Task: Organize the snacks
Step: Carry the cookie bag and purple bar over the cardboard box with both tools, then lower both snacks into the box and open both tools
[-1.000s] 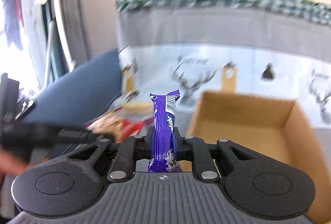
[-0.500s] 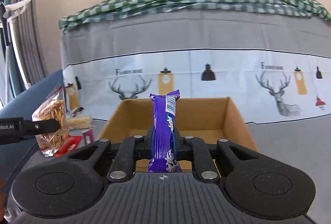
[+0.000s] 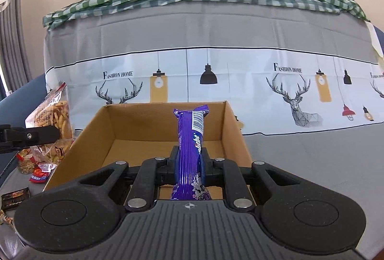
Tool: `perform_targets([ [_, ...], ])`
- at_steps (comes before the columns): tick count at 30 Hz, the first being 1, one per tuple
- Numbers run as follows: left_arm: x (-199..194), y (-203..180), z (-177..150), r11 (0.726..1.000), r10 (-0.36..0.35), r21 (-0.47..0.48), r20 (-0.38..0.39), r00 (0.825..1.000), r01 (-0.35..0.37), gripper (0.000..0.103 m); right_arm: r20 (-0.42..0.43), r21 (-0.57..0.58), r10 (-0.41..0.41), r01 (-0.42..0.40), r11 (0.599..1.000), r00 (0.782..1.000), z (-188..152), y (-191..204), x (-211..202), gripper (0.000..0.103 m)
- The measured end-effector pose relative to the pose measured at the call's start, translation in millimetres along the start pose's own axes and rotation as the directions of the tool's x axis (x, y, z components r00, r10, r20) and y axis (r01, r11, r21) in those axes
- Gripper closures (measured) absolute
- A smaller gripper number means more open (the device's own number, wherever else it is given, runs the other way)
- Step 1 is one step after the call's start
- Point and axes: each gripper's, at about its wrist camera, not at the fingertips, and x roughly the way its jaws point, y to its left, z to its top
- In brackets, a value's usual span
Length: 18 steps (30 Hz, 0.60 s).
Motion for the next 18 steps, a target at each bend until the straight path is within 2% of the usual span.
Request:
perform_targets([
  [8,2,-12,-6,0.998,-0.011,0.063,-0.005,1.000,0.011,0.056,0.001,-0.012,0.003,-0.003,1.000,1.000,0,6,2,0.087],
  [18,2,-14,-8,0.997,-0.011,0.073,-0.008,1.000,0.012,0.056,-0.010,0.000,-0.003,0.003,1.000,1.000,0,0,5,0.086],
])
